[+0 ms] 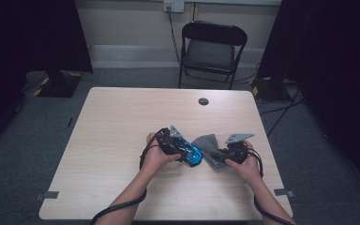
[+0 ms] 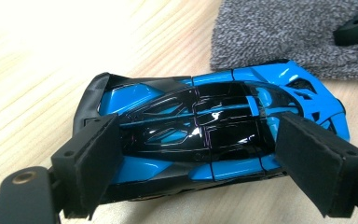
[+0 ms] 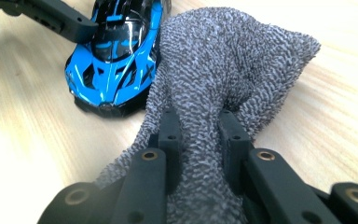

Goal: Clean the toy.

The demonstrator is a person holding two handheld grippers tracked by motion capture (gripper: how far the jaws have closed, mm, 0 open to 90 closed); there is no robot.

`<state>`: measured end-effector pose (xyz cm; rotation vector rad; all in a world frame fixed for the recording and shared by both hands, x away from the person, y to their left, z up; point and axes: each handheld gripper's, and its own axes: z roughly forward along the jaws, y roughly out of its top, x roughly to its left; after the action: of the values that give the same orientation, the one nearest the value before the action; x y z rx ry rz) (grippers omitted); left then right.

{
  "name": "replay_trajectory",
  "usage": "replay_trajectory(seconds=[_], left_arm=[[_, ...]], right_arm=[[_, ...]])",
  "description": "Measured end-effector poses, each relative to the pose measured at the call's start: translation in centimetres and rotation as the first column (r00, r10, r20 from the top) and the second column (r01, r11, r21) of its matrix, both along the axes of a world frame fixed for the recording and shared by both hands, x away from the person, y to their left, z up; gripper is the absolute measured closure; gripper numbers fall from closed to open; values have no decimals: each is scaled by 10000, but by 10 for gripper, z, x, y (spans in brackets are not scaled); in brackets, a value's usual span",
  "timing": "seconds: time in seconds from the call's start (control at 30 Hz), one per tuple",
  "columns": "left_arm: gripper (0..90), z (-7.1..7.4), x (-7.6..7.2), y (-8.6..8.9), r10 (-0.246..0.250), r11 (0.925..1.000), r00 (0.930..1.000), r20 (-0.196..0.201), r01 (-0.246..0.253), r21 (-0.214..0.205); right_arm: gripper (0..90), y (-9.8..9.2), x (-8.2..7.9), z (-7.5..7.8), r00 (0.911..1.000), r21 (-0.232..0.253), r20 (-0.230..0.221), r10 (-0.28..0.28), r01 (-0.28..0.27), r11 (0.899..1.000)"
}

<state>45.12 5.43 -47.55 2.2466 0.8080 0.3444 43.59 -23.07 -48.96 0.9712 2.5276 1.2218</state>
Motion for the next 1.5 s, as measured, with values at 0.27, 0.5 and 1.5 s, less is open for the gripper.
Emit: replay_trajectory(seconds=[0.27,0.5,1.5], left_arm=[[144,0,0,-1,4,10000,10000,-8,-4,9],[144,0,-1,-1,-2,10000,10000,-9,2,32],[146,1,-1,-3,55,9999,9999,-101,-54,147]], right_arm=[[754,-5,-10,1,10000,-108,26,92,-92,9999],[754,-13,-19,1,10000,-84,56,53,-53,10000],[751,-40,-49,4,9988,91,-259,417,-414,9991]])
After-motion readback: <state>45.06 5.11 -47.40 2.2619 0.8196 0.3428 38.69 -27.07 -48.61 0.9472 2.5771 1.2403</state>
